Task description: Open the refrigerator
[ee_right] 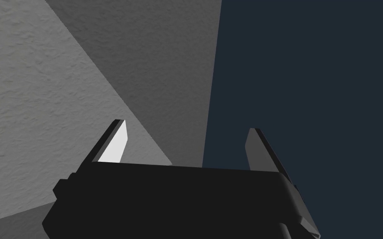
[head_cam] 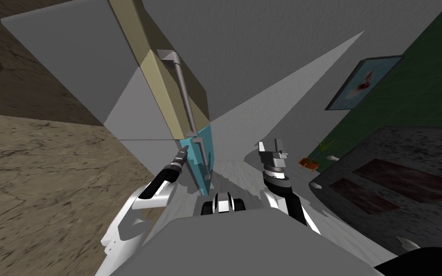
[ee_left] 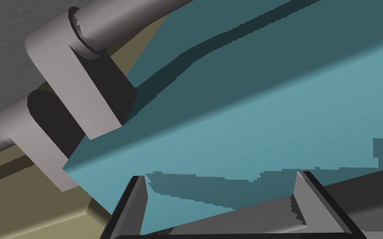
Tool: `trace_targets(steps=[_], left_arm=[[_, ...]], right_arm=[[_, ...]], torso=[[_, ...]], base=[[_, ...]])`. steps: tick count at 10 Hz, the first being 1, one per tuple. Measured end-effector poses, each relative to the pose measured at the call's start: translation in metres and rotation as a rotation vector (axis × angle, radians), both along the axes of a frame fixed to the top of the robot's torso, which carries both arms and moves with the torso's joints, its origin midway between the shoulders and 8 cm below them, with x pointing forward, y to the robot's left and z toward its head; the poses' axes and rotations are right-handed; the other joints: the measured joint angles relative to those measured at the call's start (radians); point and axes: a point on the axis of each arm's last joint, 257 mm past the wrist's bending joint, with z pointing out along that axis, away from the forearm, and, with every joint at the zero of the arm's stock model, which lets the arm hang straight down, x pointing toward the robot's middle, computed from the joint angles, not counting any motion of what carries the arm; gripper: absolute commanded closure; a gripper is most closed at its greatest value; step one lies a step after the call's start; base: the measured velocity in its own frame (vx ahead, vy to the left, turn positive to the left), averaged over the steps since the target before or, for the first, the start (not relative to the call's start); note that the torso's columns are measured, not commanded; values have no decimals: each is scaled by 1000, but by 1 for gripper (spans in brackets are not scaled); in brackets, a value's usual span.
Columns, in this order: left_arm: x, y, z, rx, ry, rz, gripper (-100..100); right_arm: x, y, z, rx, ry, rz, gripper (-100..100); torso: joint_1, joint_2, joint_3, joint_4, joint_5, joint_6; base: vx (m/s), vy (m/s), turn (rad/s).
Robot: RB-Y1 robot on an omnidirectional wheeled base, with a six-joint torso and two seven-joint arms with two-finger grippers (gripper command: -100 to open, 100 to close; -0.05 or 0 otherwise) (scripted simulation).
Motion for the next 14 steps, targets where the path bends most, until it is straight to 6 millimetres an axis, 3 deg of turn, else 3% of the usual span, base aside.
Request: trace_targets(steps=[5,10,12,13,14], left_arm=[[-5,-3,4,29,46,-1,-100],[-21,-19,39,56,-2,-31,-100],[-23,-18,29,48,30,-27,-100],[-24,-17,23,45,45,-25,100],[-24,-18,25,46,40,-26,100]], right_arm=[[0,0,0,0,0,0,0],[0,0,0,0,0,0,0],[0,0,0,0,0,0,0],[0,0,0,0,0,0,0],[0,0,0,0,0,0,0]], torso=[[-3,-4,-6,4,-5,2],[-7,6,0,11,-8,1],[-2,3,-1,10,-7,-1],[-3,3,-2,8,-6,0],[-3,6,2,4,-3,-3]], base=[[7,-28,-36],[4,-11,-10],[52,18,51],[-29,4,25],[24,-143,77]])
